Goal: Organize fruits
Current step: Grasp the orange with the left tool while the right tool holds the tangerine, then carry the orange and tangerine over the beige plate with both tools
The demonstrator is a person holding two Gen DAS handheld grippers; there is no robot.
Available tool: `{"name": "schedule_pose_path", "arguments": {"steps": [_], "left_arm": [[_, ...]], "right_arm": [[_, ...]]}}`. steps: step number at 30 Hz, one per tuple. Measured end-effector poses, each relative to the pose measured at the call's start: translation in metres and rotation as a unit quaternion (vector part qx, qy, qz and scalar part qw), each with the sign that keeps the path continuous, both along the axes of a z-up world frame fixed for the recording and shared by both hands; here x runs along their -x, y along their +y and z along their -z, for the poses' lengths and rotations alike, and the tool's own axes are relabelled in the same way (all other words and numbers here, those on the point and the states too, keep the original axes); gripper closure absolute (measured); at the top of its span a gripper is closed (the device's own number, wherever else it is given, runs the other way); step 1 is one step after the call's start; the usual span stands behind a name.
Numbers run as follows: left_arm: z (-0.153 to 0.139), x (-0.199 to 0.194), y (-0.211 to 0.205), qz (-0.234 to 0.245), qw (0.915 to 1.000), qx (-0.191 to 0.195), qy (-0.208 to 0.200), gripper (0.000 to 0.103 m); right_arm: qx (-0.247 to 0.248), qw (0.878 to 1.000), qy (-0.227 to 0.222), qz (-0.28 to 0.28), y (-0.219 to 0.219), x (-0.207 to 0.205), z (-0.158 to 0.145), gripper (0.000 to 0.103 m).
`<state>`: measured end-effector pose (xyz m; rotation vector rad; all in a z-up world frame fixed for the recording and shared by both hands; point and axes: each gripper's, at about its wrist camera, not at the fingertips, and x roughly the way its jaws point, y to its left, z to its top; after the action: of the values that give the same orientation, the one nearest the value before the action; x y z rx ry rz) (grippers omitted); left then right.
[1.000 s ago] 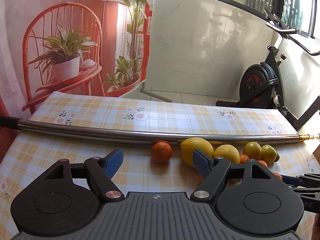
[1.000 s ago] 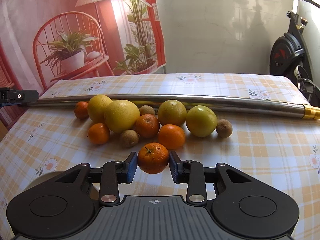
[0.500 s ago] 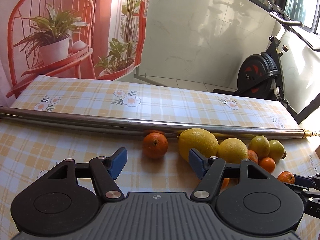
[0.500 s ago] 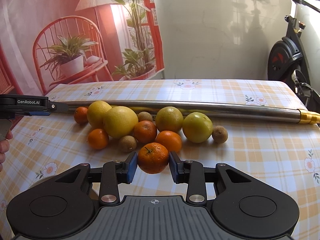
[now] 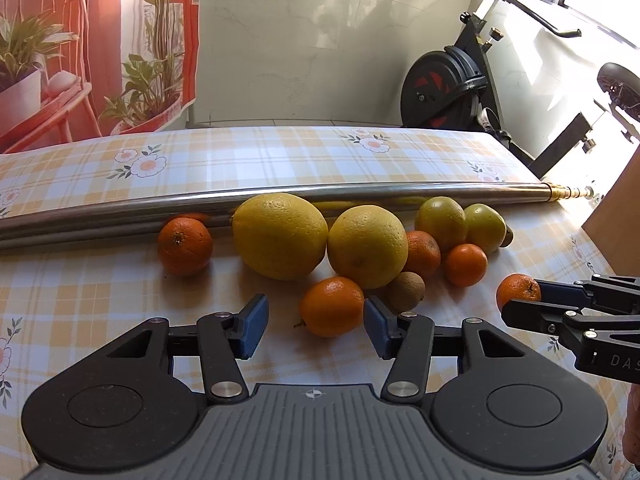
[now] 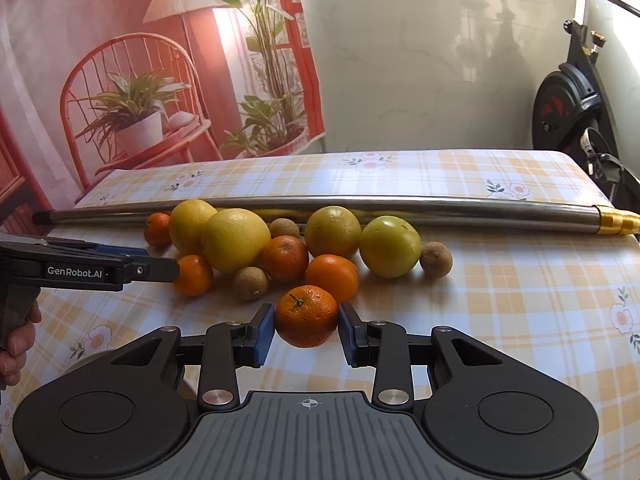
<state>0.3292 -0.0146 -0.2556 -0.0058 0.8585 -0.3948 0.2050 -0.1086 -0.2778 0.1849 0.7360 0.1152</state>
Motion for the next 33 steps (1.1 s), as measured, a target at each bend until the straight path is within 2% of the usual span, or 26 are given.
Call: {"name": "schedule_pose_path", "arguments": {"steps": [3, 6, 7, 8, 11, 17, 26, 33], "left_arm": [[0.003, -0.003, -0.004, 0.002, 0.9998, 0.018, 0.010, 0.047], [0.007, -0.007, -0.009, -0.002, 0.9997, 0.018, 0.018, 0.048], [0.008, -0.008, -0.010, -0.003, 0.9997, 0.017, 0.020, 0.051], [0.010, -0.009, -0.010, -0.002, 0.9996, 0.019, 0.023, 0.062], [0.011, -0.010, -0.008, -0.005, 0.9992, 0.026, 0.028, 0.062], [-0.002, 0.004, -0.002, -0.003, 0.9997, 0.016, 0.017, 0.062], [-0.037, 0.064, 0.016, 0.010, 0.9998, 0.014, -0.012, 0.062], [-0.038, 0.112, 0.029, 0.006, 0.9997, 0.023, -0.003, 0.062]], "right_arm": [[-0.001, 1.000, -0.001, 0.002, -0.001, 0.001, 0.000, 0.071], [-0.001, 1.000, -0.001, 0.003, -0.002, 0.002, 0.000, 0.071], [-0.002, 1.000, -0.001, 0.003, -0.003, 0.002, 0.001, 0.071], [-0.003, 1.000, 0.000, 0.003, -0.003, 0.002, 0.000, 0.071], [-0.005, 1.000, -0.001, 0.003, -0.004, 0.003, 0.000, 0.071], [-0.013, 1.000, -0.002, 0.003, -0.004, 0.008, -0.005, 0.071], [-0.021, 1.000, -0.005, -0.018, 0.009, 0.024, -0.020, 0.071], [-0.012, 0.998, 0.003, -0.055, 0.030, 0.045, -0.029, 0.071]]}}
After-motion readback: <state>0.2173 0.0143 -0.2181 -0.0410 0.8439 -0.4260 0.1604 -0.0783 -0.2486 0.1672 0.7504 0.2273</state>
